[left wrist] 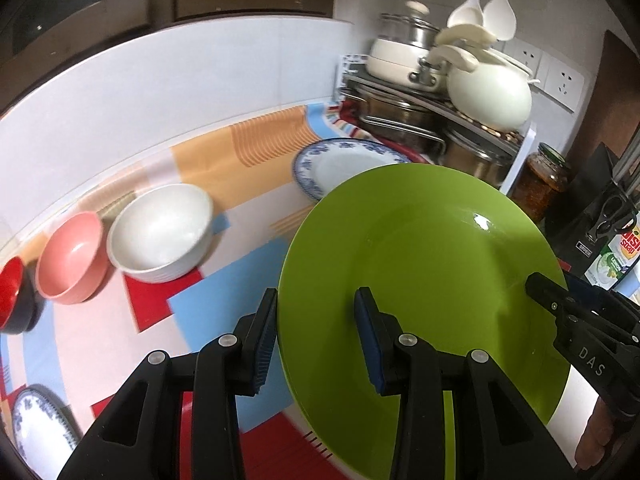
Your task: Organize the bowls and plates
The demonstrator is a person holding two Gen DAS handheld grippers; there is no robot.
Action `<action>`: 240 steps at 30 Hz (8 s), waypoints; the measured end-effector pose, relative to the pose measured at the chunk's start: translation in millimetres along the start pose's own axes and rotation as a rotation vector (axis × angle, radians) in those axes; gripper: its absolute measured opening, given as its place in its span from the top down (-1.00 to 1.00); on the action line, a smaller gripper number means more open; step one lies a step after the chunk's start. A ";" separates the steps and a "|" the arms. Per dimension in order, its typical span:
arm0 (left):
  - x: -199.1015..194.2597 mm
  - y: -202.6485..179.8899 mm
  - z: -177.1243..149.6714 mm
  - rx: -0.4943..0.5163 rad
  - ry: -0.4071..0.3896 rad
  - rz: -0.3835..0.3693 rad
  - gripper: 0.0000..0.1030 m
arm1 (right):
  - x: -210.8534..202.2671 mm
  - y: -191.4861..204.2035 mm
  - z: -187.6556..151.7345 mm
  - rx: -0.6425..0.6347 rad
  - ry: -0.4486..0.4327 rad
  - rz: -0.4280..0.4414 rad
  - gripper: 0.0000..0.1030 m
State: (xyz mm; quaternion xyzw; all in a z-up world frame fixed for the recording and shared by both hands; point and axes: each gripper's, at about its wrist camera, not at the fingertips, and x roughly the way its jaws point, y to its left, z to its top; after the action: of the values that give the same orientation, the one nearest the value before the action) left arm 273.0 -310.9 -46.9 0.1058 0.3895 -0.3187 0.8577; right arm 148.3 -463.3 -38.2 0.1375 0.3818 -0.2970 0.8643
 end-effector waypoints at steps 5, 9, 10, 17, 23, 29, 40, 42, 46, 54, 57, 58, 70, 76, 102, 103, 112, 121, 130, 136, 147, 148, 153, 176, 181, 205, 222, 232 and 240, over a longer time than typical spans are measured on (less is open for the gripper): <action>-16.5 23.9 -9.5 -0.029 -0.010 0.029 0.26 | -9.6 22.9 -4.0 -0.031 -0.008 0.029 0.22; -30.1 42.1 -17.7 -0.054 -0.018 0.056 0.26 | -18.9 43.6 -7.9 -0.059 -0.015 0.056 0.22; -33.8 47.4 -20.3 -0.061 -0.019 0.063 0.26 | -20.5 47.1 -8.6 -0.063 -0.016 0.062 0.22; -58.6 80.4 -37.3 -0.104 -0.030 0.107 0.26 | -33.9 80.6 -16.4 -0.110 -0.020 0.106 0.22; -76.8 111.4 -52.8 -0.149 -0.035 0.140 0.26 | -45.8 112.1 -23.9 -0.156 -0.026 0.143 0.22; -97.5 145.5 -70.1 -0.198 -0.049 0.181 0.26 | -57.2 146.3 -32.1 -0.206 -0.034 0.181 0.22; -128.2 201.5 -104.5 -0.285 -0.054 0.257 0.26 | -70.6 209.9 -47.6 -0.292 -0.041 0.262 0.22; -131.5 210.7 -108.8 -0.298 -0.052 0.268 0.26 | -71.8 220.5 -50.5 -0.307 -0.040 0.274 0.22; -138.9 229.5 -121.1 -0.329 -0.049 0.296 0.26 | -75.2 243.3 -58.3 -0.339 -0.037 0.300 0.22; -152.5 265.9 -144.7 -0.388 -0.036 0.352 0.26 | -78.0 284.6 -73.2 -0.398 -0.021 0.354 0.22; -156.5 277.7 -153.9 -0.414 -0.028 0.374 0.26 | -77.8 300.6 -78.9 -0.420 -0.010 0.377 0.22; -157.6 281.1 -156.6 -0.422 -0.026 0.380 0.26 | -77.7 306.8 -81.1 -0.431 -0.007 0.385 0.22; -166.6 319.4 -198.4 -0.524 0.030 0.461 0.25 | -71.8 363.2 -107.5 -0.540 0.054 0.471 0.22; -162.6 330.9 -216.0 -0.557 0.071 0.484 0.25 | -67.7 382.6 -119.9 -0.596 0.088 0.491 0.22; -139.0 350.7 -242.6 -0.608 0.173 0.500 0.24 | -36.9 415.8 -148.8 -0.665 0.228 0.492 0.22; -139.0 350.8 -242.9 -0.608 0.173 0.501 0.24 | -37.3 416.1 -149.2 -0.666 0.227 0.491 0.21; -137.4 350.2 -244.2 -0.606 0.173 0.504 0.17 | -39.6 418.3 -151.8 -0.681 0.213 0.483 0.20; -144.8 343.3 -237.4 -0.587 0.143 0.519 -0.17 | -39.8 413.6 -149.9 -0.665 0.216 0.478 -0.03; -163.0 318.2 -202.8 -0.500 0.039 0.492 -0.34 | -53.3 388.5 -132.1 -0.596 0.172 0.476 -0.18; -159.0 299.9 -174.2 -0.414 -0.010 0.456 -0.36 | -67.1 361.6 -112.4 -0.530 0.093 0.433 -0.28; -150.2 242.3 -117.0 -0.269 -0.096 0.333 -0.46 | -76.2 292.7 -74.9 -0.381 -0.002 0.327 -0.31; -150.1 238.0 -113.7 -0.263 -0.101 0.327 -0.47 | -76.4 285.5 -71.4 -0.367 -0.009 0.319 -0.30; -142.9 207.0 -89.7 -0.222 -0.131 0.282 -0.53 | -77.4 254.4 -55.1 -0.322 -0.040 0.286 -0.31; -100.0 82.8 -6.6 -0.078 -0.229 0.206 -0.77 | -64.3 119.7 8.2 -0.180 -0.158 0.147 -0.45; -89.2 65.0 6.4 -0.062 -0.240 0.201 -0.77 | -58.7 97.6 18.3 -0.162 -0.176 0.123 -0.44; 13.3 15.4 85.6 0.016 -0.174 0.200 -0.78 | 17.1 36.9 73.5 -0.053 -0.179 0.028 -0.45; 141.4 10.1 131.4 0.045 -0.103 0.179 -0.76 | 132.4 8.3 108.7 0.023 -0.127 -0.042 -0.45; 209.5 19.4 143.4 0.015 -0.026 0.148 -0.63 | 203.4 6.0 121.5 0.041 -0.048 -0.045 -0.44; 242.6 22.2 151.7 0.016 0.026 0.083 -0.40 | 233.5 2.7 125.5 0.056 0.002 -0.046 -0.44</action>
State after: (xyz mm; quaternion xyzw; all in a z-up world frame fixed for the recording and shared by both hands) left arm 497.9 -471.5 -124.6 0.1331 0.3932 -0.2844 0.8642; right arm 346.8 -614.9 -127.1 0.1530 0.3774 -0.3272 0.8527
